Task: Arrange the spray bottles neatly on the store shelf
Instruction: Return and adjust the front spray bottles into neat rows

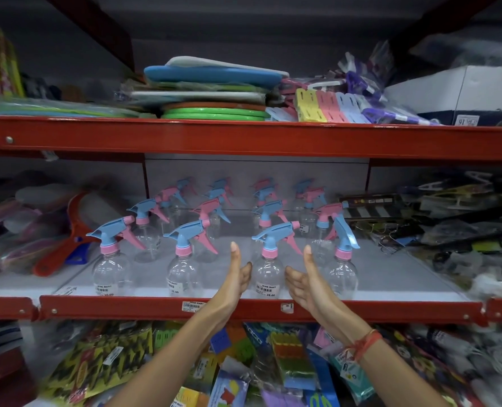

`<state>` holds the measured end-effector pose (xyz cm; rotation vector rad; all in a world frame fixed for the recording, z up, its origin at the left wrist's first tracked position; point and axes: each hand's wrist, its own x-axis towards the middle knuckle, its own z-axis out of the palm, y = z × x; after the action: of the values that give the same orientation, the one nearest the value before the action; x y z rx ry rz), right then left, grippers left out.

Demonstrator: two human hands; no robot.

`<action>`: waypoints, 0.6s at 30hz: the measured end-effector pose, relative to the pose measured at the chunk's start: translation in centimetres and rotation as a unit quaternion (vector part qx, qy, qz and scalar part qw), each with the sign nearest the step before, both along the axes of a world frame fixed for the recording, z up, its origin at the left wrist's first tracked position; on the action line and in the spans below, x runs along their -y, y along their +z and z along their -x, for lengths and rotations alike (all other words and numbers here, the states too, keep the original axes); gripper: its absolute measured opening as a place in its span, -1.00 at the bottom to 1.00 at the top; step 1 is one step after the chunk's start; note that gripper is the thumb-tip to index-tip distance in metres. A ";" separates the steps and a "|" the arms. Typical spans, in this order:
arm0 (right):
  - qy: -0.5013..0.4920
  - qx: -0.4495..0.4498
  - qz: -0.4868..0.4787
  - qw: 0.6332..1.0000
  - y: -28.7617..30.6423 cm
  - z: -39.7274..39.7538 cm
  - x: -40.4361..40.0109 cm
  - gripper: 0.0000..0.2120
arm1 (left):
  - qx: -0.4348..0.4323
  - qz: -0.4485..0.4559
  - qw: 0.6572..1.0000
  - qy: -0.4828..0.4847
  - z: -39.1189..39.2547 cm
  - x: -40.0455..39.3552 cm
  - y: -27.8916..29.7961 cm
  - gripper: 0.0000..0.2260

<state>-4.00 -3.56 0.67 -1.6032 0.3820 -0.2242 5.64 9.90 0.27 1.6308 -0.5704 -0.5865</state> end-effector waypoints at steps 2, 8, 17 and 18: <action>-0.003 -0.003 -0.005 1.000 0.1 0.1 -0.2 -0.11 | 0.000 0.001 1.000 0.000 0.3 -0.2 -0.1 0.06; 0.001 0.003 0.032 0.999 0.1 1.5 0.3 -0.17 | 0.024 0.031 0.998 0.052 1.6 -0.7 -0.5 -0.15; -0.142 0.052 0.039 0.988 -0.3 7.7 6.1 -0.53 | 0.065 0.138 0.985 0.074 5.8 1.1 -0.4 -0.67; -0.174 0.050 0.048 0.982 -0.4 7.9 7.0 -0.56 | 0.056 0.134 0.988 0.058 6.2 1.8 -0.3 -0.67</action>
<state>-11.94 -10.52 0.31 -1.6055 0.5788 -0.5958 -0.58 8.08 -0.02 1.4367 -0.6051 -0.3190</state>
